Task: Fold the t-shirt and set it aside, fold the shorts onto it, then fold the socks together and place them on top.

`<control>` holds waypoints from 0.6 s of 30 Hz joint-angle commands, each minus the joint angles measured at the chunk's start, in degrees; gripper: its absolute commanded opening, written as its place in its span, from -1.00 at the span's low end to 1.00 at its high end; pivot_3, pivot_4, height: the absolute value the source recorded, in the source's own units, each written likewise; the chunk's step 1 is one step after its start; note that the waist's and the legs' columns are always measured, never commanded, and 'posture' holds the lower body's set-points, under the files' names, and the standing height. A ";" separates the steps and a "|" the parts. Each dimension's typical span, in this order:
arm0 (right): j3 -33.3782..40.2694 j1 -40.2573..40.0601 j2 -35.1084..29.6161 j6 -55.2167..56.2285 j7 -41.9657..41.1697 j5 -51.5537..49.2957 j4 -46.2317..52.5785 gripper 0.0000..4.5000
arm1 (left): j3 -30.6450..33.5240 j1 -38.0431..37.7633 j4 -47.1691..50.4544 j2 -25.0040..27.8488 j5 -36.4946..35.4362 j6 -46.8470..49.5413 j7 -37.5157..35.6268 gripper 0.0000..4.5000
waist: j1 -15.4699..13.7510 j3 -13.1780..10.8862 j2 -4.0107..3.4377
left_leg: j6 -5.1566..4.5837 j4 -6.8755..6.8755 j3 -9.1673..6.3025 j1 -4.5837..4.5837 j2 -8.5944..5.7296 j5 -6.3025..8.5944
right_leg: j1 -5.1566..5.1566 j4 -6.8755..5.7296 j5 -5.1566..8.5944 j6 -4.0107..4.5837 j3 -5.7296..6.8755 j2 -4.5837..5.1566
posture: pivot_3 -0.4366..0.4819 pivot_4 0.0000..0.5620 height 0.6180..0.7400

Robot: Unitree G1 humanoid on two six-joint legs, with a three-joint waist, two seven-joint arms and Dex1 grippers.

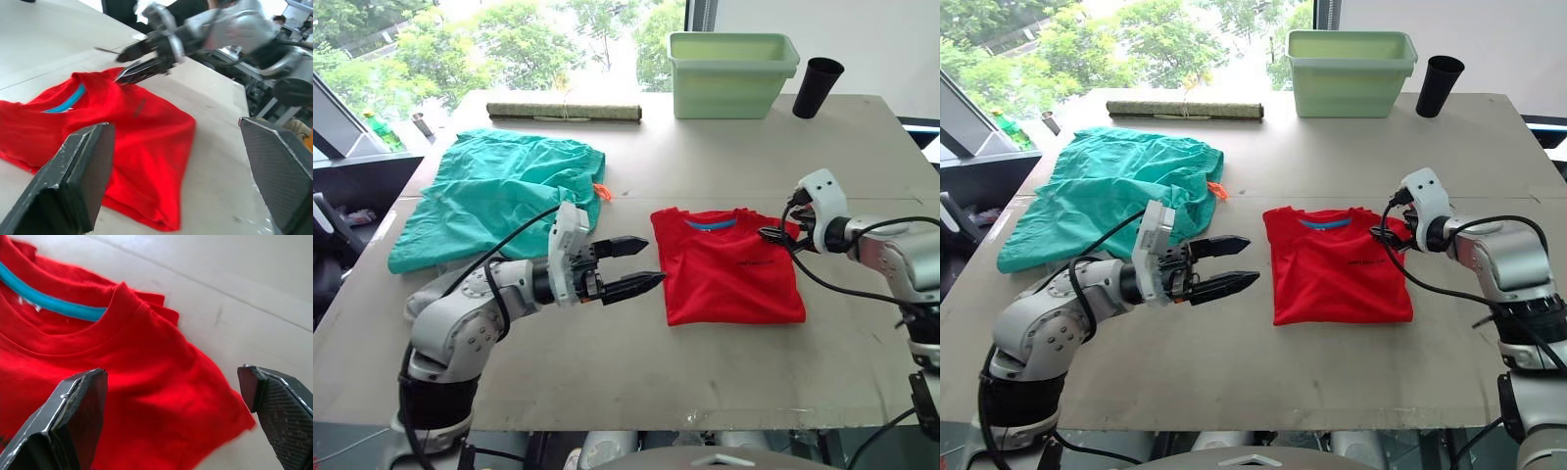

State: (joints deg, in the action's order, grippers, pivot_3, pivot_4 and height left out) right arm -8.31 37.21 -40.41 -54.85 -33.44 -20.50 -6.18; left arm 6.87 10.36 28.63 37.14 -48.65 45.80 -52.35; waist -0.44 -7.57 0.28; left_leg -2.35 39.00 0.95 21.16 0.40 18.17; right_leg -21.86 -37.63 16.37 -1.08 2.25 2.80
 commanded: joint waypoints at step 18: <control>-11.51 -3.97 -5.23 10.60 -21.58 16.09 1.25 -0.94 | 6.89 -11.13 12.33 4.19 -6.20 -1.18 7.67 1.00 | 0.88 0.21 0.38 | 0.03 -0.57 -0.10 -0.42 0.03 0.01 | 0.18 0.18 0.01 0.02 0.03 0.15 | -0.05 -0.47 1.00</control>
State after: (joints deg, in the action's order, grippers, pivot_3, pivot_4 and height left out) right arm -19.12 36.87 -43.01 -41.96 -56.48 -6.96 -7.46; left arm 13.60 -1.15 38.86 41.29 -53.63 45.73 -45.09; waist 0.43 -7.36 0.66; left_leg -2.32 38.43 0.85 20.79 0.42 18.18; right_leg -21.68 -37.42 16.38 -1.06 2.32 2.98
